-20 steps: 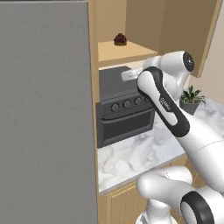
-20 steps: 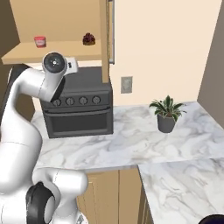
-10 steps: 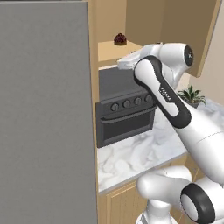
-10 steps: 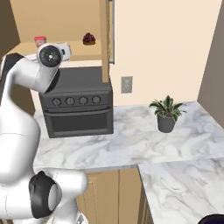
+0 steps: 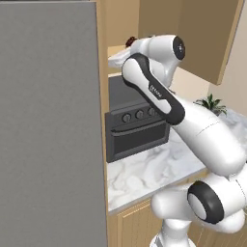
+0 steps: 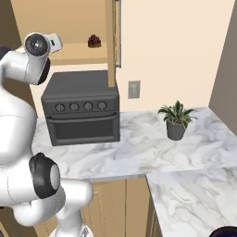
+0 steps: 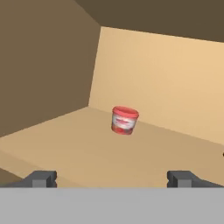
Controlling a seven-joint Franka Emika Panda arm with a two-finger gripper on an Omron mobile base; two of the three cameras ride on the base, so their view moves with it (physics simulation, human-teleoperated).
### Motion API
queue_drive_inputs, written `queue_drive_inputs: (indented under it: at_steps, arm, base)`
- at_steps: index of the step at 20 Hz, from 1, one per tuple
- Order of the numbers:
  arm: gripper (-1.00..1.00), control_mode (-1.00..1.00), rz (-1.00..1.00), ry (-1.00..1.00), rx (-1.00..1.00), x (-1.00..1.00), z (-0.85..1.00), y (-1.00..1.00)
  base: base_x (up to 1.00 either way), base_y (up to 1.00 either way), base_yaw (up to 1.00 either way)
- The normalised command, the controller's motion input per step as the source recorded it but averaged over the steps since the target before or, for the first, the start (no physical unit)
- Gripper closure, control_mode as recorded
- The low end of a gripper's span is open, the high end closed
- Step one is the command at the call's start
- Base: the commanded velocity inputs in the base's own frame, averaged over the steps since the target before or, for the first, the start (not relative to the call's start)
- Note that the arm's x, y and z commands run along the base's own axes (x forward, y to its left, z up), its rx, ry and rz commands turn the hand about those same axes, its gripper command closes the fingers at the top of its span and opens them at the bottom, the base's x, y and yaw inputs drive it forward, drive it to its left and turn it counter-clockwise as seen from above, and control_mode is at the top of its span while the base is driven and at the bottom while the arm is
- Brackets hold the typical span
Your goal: Pick the avocado and bread from the counter and place them on the plate. Then pick the jam from the cabinet and place it next to the plate. Lastly close the cabinet door.
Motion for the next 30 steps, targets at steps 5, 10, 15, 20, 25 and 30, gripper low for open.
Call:
queue_drive_inputs:
  at_steps: [5,10,15,20,25,30]
  arm:
    - [-1.00,-1.00,0.00,0.07,-0.13,0.41,0.11,0.49]
    - [-1.00,-1.00,0.00,0.21,-0.10,0.46,0.01,0.18]
    - [-1.00,-1.00,-0.03,0.19,-0.07,0.38,0.00,0.07]
    - [-1.00,-1.00,-0.02,0.03,0.00,0.07,-0.06,0.00]
    - [-1.00,-1.00,0.00,0.01,0.00,0.00,-0.08,0.00]
    - [-1.00,-1.00,0.00,-0.02,0.02,0.00,-0.27,0.00]
  base:
    - [0.00,0.00,0.00]
    - [0.00,0.00,0.00]
    - [0.00,0.00,0.00]
    - [0.00,0.00,0.00]
    - [0.00,0.00,0.00]
    - [0.00,0.00,0.00]
